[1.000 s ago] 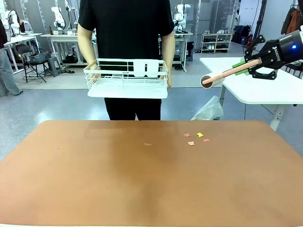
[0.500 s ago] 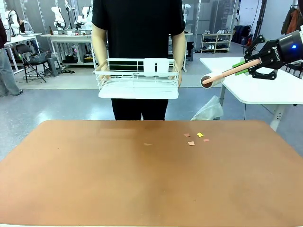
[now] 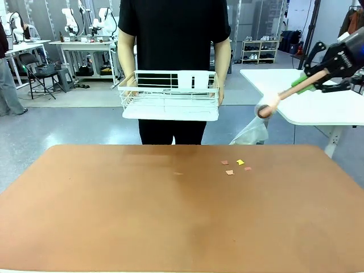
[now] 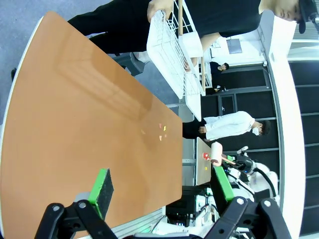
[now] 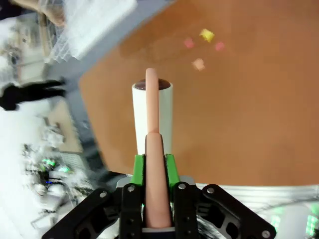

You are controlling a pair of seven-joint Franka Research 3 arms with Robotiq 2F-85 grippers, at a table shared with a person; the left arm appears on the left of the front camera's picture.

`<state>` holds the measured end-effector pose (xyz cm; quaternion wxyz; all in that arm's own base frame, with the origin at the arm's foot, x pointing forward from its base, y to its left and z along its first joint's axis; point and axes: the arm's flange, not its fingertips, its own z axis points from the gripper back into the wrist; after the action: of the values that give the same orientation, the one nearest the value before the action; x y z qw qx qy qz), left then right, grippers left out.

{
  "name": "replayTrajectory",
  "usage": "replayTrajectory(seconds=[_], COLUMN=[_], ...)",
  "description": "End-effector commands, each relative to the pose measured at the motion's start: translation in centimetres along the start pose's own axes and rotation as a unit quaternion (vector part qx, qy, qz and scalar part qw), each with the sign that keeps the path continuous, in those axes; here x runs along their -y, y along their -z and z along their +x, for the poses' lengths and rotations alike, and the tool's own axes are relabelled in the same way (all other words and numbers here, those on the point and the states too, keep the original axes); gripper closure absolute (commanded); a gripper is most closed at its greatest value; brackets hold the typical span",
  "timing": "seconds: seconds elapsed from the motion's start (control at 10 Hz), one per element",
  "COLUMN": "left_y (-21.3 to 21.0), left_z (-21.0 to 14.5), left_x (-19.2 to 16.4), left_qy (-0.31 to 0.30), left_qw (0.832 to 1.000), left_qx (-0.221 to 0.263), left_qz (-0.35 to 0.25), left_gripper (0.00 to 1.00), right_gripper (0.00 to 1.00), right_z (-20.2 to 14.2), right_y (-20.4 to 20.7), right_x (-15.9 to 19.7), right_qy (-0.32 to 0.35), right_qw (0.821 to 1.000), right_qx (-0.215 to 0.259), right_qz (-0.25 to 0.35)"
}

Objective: Clean the table.
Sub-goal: Clean the table with the Lint Roller when the human lifts the Dish drying rack.

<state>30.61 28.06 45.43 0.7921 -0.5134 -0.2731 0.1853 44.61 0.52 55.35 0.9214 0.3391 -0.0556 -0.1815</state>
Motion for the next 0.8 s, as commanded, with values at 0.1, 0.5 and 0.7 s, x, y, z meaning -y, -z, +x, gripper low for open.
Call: replayTrajectory(seconds=[0.1,0.5,0.7], left_y=[-0.2,-0.2,-0.2], left_z=[-0.2,-0.2,-0.2], left_x=[0.0,0.0,0.0], left_qy=[0.010,0.010,0.010], left_qw=[1.000,1.000,1.000], left_qx=[0.006,0.006,0.006], left_qz=[-0.015,-0.015,-0.015], left_gripper=[0.00,0.00,0.00], right_gripper=[0.79,0.79,0.79], right_z=[8.7,10.4,10.9], right_y=[2.4,8.6,11.5], right_x=[-2.9,1.8,4.1], right_qy=[-0.150,-0.218,-0.218], right_qw=[0.967,0.964,0.969], right_qx=[-0.085,-0.128,-0.094], right_qz=[-0.186,-0.085,-0.063])
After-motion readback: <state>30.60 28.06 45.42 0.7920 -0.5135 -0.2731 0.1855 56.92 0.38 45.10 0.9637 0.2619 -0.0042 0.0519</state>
